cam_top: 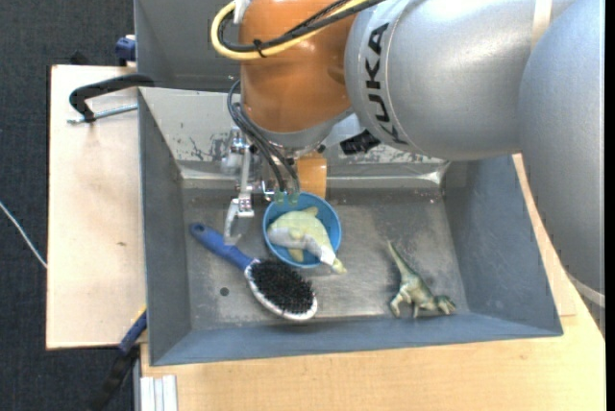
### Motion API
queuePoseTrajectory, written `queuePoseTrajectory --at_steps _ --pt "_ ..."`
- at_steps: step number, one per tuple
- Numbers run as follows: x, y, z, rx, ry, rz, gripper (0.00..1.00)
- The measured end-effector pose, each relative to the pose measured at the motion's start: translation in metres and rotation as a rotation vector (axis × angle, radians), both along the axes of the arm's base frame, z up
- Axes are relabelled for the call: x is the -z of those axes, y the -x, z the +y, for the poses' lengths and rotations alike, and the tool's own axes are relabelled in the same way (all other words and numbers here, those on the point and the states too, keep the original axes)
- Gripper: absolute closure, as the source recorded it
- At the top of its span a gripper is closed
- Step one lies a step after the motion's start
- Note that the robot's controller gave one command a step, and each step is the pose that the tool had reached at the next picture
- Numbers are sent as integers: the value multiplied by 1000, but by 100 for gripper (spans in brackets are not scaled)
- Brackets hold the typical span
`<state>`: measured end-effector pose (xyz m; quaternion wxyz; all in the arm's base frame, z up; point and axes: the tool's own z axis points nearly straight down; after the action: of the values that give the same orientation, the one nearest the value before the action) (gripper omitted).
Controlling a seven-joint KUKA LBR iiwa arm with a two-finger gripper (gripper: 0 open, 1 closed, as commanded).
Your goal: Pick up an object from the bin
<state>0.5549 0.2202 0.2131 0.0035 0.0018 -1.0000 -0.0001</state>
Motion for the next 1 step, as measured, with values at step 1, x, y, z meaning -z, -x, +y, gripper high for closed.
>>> queuePoseTrajectory --at_steps 1 --pt "101 -27 -93 -219 -3 -12 0"
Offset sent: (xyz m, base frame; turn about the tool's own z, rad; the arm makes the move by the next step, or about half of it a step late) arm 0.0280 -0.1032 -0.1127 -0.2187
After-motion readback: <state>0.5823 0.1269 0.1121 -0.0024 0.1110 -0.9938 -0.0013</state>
